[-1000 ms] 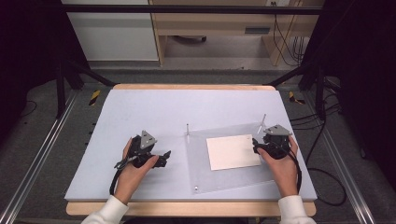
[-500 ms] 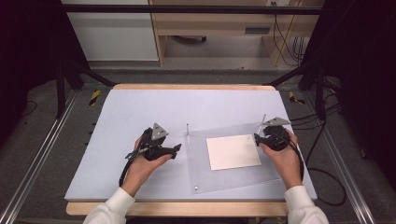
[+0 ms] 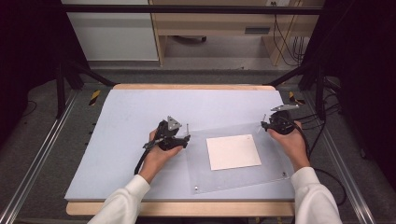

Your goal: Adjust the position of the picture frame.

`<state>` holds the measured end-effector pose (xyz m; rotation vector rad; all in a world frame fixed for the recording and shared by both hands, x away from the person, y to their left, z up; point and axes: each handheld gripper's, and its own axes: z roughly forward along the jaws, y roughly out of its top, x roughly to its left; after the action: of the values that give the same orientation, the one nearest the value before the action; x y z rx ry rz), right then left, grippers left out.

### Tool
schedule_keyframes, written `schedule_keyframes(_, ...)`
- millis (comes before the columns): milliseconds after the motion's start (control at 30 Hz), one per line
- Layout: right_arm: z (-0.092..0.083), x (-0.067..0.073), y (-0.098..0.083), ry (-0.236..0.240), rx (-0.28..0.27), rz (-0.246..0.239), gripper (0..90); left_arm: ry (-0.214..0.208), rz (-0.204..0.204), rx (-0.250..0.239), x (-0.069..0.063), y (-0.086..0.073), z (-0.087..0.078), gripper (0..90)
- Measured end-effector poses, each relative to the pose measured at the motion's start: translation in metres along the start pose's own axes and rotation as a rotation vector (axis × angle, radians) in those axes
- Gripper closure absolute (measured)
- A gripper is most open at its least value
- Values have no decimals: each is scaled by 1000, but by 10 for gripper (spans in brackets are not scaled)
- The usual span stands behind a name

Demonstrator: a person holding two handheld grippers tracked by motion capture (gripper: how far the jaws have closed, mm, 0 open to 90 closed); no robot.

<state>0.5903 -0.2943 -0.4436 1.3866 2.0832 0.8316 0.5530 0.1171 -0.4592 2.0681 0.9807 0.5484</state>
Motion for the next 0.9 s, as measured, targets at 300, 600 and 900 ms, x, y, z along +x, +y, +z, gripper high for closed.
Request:
schedule_keyframes(300, 25, -9, 4, 27, 27, 32, 685, -8, -22, 13, 0, 3, 14, 491)
schedule_keyframes(600, 33, -4, 5, 40, 16, 31, 802, 9, -24, 3, -3, 3, 19, 565)
schedule_keyframes(900, 36, -5, 5, 34, 25, 37, 838, -24, -71, -9, 2, 2, 26, 694)
